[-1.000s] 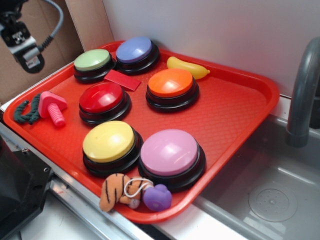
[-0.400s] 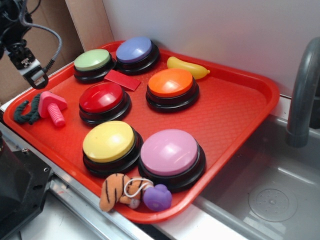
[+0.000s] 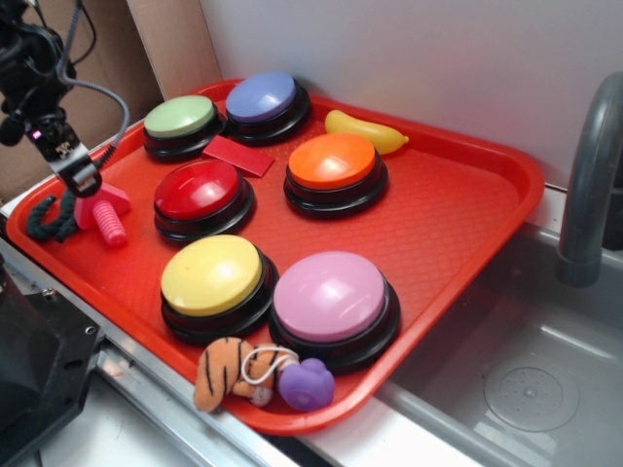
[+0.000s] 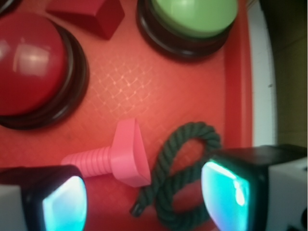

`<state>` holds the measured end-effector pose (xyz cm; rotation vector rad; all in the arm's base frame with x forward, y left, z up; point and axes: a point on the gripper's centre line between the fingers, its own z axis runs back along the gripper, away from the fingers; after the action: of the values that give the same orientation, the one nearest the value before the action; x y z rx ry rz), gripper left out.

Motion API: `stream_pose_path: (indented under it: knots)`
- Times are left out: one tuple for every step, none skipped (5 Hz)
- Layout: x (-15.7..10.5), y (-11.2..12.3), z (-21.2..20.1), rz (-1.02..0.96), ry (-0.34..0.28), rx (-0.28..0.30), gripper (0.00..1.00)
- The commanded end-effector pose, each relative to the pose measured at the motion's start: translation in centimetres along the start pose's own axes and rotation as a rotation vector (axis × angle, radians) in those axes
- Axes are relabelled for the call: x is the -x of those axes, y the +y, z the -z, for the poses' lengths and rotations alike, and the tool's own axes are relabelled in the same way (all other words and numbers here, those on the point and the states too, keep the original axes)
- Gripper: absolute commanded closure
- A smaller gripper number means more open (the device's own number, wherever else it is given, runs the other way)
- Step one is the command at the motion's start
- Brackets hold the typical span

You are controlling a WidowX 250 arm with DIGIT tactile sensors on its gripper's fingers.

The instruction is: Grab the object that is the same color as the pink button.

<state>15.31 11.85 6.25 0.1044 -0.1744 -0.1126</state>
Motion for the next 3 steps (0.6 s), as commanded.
stream_pose_path:
  knots:
    - [0.2,0.6,1.8,-0.007,0.029,-0.005,0.00]
    - [-0.1,0.6,2.7,-0.020,0.064,-0.008,1.00]
    - [-0.2,0.7,3.0,-0.021,0.064,-0.002,1.00]
